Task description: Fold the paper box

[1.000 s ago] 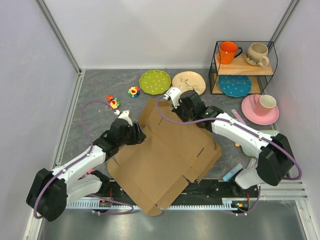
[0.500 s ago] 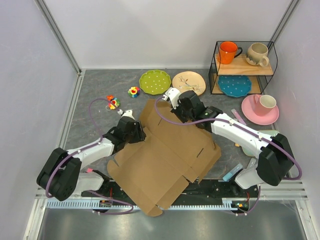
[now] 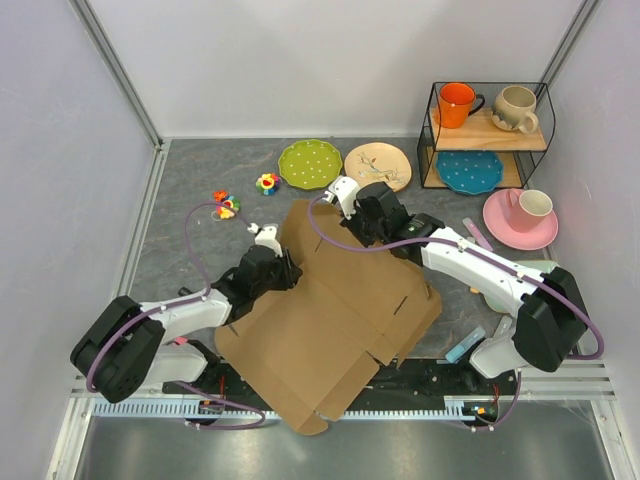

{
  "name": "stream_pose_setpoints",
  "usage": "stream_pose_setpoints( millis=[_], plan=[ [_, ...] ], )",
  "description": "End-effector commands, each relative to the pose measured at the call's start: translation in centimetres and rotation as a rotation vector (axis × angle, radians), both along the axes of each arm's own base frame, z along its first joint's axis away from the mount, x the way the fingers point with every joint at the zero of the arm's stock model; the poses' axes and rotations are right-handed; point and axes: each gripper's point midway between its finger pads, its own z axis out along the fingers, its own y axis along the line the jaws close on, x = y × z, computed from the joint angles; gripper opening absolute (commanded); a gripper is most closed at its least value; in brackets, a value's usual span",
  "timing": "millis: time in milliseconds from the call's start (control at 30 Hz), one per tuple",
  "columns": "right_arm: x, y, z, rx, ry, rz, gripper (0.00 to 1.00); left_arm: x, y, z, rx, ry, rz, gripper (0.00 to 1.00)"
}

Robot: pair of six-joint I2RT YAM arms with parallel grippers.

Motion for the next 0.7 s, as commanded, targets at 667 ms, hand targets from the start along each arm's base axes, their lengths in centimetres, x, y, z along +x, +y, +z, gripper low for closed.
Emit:
stream_pose_setpoints(
  millis=[667],
  plan=[
    [-0.8, 0.3, 2.5, 0.052, -0.043, -0.001, 0.0, -3.5, -0.1, 8.6, 0.131, -0.386, -0.035, 0.56]
  ],
)
